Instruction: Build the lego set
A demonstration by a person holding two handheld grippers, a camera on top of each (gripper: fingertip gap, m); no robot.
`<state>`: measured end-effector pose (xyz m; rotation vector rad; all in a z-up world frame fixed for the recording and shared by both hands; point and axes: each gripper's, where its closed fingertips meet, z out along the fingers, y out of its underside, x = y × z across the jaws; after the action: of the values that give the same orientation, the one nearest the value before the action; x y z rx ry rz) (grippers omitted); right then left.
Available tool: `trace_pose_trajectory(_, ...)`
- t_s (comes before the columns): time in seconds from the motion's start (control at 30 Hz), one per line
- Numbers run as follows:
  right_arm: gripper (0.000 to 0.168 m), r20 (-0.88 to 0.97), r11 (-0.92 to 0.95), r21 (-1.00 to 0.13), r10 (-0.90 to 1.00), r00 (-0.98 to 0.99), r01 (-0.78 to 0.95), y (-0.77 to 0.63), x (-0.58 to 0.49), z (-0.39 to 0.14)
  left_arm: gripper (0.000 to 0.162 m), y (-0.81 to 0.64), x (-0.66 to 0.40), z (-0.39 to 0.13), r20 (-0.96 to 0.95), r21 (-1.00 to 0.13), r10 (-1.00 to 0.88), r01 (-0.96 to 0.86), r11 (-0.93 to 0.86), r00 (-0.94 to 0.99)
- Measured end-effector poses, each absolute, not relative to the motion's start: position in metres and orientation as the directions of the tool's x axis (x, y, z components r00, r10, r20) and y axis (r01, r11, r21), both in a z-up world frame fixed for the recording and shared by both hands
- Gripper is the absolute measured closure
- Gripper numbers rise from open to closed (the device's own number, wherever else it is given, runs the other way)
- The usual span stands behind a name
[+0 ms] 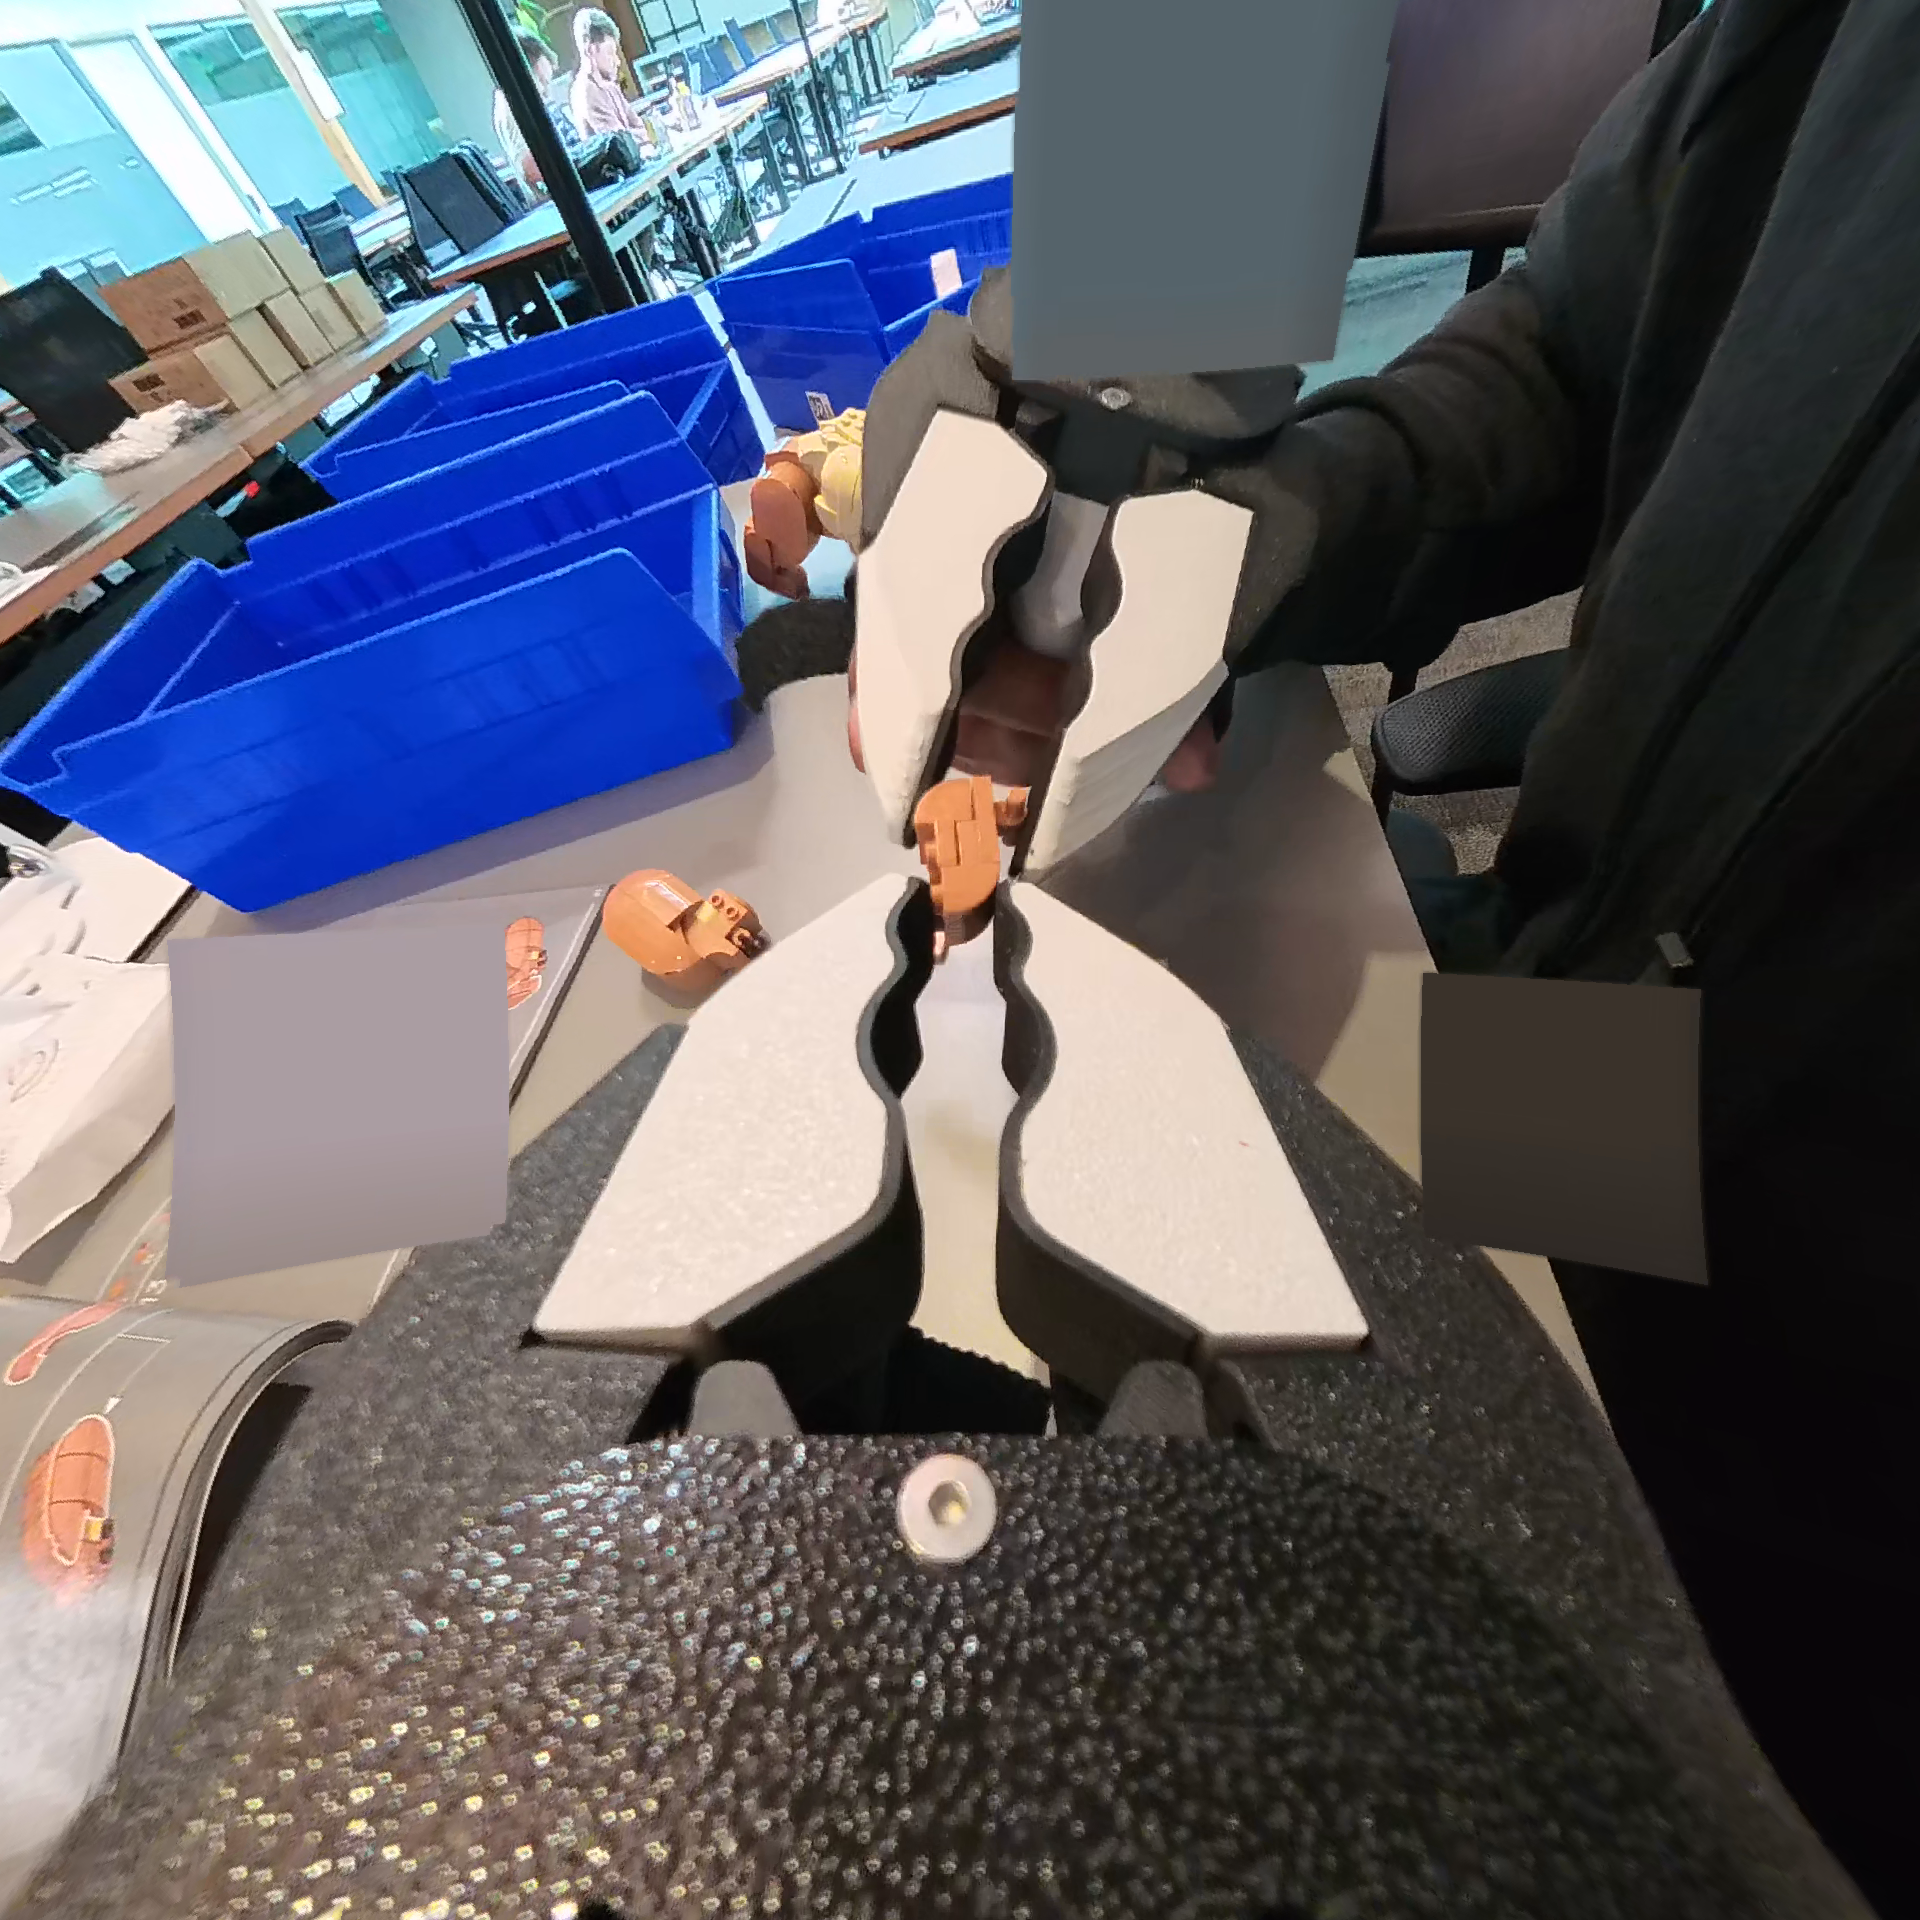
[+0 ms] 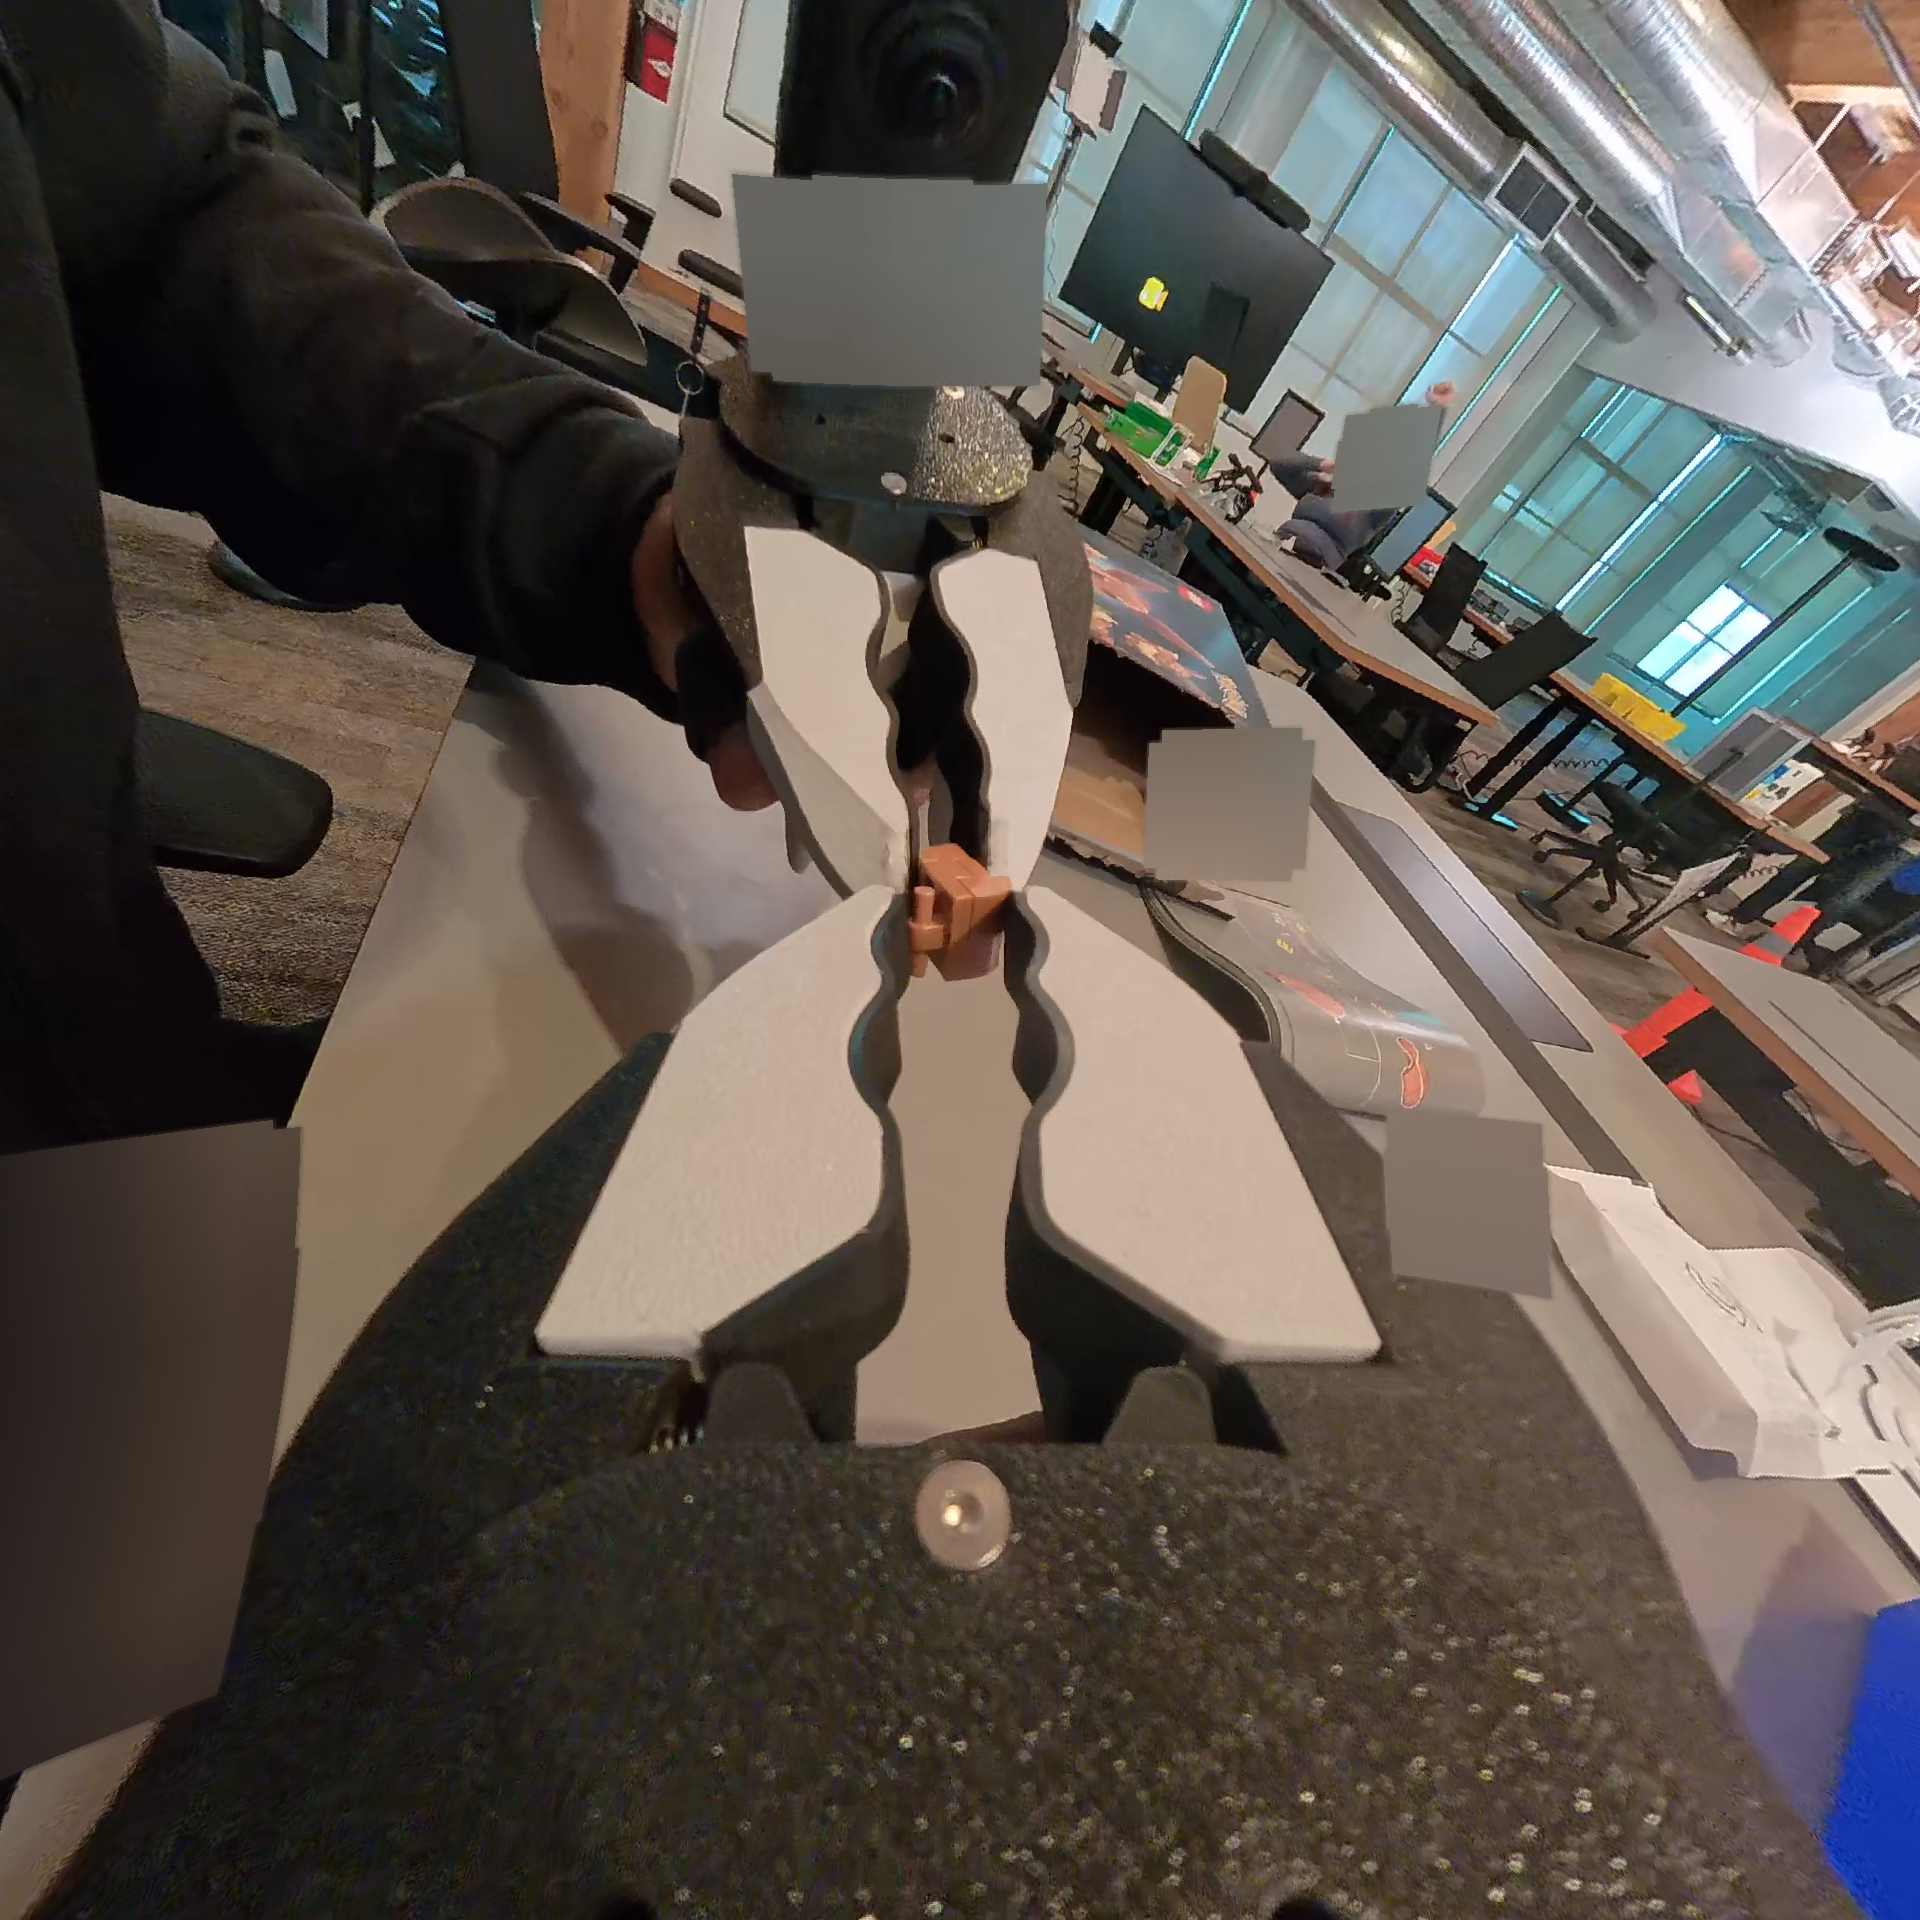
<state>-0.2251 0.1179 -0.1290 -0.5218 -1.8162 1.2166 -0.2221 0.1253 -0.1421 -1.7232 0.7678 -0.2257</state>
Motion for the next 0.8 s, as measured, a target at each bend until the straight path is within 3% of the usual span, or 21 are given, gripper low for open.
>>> trace_pose_trajectory(0.37, 0.150, 0.409, 0.427, -0.899, 0.734, -0.542, -0.099, 0.119, -0.225, -0.135, 0.151, 0.125, -0.222, -0.149, -0.178, -0.914, -0.636, -0.365, -0.176, 0.751)
trace_pose_trajectory(0.53, 0.139, 0.410, 0.442, -0.892, 0.711, -0.571, -0.091, 0.115, -0.223, -0.138, 0.151, 0.120, -0.219, -0.157, -0.084, -0.900, -0.687, -0.352, -0.259, 0.722)
trace_pose_trajectory(0.8, 0.148, 0.383, 0.424, -0.902, 0.691, -0.613, -0.086, 0.112, -0.219, -0.143, 0.151, 0.117, -0.216, -0.157, -0.019, -0.879, -0.716, -0.353, -0.320, 0.697)
